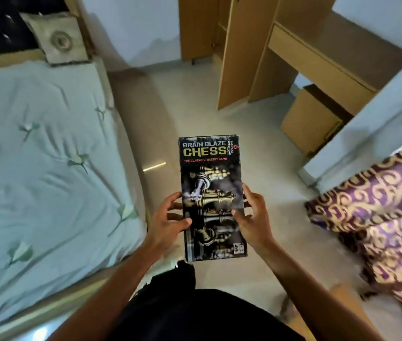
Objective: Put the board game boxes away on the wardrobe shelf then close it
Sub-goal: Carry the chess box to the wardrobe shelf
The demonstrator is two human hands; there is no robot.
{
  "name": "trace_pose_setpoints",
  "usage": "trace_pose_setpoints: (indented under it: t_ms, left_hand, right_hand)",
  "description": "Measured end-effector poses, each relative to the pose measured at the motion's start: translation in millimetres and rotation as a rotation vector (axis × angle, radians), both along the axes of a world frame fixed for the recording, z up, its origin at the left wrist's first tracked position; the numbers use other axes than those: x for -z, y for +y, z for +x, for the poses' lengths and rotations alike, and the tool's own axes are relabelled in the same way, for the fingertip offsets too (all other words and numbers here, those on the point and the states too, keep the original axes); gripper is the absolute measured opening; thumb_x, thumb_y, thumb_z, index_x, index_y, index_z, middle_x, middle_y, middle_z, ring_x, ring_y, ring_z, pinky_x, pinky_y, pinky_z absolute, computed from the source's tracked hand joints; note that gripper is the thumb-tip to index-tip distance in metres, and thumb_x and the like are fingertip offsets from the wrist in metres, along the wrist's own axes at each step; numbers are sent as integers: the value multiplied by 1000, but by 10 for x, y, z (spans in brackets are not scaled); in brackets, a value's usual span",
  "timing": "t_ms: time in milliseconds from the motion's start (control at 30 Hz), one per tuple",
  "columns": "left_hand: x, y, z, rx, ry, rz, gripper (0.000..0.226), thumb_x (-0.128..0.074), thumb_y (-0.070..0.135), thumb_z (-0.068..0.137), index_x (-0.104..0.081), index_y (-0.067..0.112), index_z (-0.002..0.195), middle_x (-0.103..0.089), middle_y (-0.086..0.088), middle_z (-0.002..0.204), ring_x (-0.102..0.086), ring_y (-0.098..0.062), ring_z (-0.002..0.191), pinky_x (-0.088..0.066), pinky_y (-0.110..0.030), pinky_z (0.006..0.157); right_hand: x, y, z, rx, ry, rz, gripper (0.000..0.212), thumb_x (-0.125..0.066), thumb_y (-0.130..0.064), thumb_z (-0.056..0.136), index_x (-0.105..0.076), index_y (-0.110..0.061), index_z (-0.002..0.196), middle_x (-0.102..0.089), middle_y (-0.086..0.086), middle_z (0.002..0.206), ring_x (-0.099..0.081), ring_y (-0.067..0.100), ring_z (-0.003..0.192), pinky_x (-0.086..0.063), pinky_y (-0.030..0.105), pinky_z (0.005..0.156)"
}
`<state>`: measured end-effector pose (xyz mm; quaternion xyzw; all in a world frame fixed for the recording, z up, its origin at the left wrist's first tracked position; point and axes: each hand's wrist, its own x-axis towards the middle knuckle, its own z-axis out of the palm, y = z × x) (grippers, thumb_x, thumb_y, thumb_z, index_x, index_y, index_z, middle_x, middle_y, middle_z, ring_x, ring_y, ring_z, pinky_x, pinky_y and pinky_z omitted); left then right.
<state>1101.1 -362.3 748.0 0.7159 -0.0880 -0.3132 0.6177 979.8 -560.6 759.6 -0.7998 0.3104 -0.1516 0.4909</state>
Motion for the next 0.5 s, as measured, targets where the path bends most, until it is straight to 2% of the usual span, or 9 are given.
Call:
trace_pose_setpoints:
  t_ms: [100,200,367,500]
  left_hand:
    - [-164,-328,910,-3,-95,49,70,-76,-3,77,-52,29,135,-63,-5,114,-65,-23,92,-60,-41,81]
    - [-261,-723,1789,7,-177,95,70,-78,3,75,-52,32,134,-64,-1,110,-65,-22,96,-60,-40,82]
    - [-249,-1433,3141,14,-286,165,71,-78,8,77,-47,32,135,-60,2,119,-61,-15,107,-56,-35,87]
    - [-250,-2058,4136,-13,-298,163,67,-76,3,79,-47,27,134,-59,0,119,-63,-16,103,-59,-34,82]
  right_hand:
    - [-147,-252,906,14,-47,11,73,-66,1,84,-35,-21,146,-47,-2,119,-46,11,116,-39,19,104]
    - [-227,-601,1770,21,-57,1,73,-67,-1,83,-34,-17,147,-44,-5,121,-45,11,118,-39,32,110]
    - [-152,-1328,3109,-10,-45,-14,74,-68,-8,85,-31,-21,148,-39,-12,123,-42,6,120,-38,28,109]
    - [-122,-1957,4191,-34,-34,8,73,-66,-7,87,-30,-21,149,-38,-11,124,-42,5,120,-41,26,107]
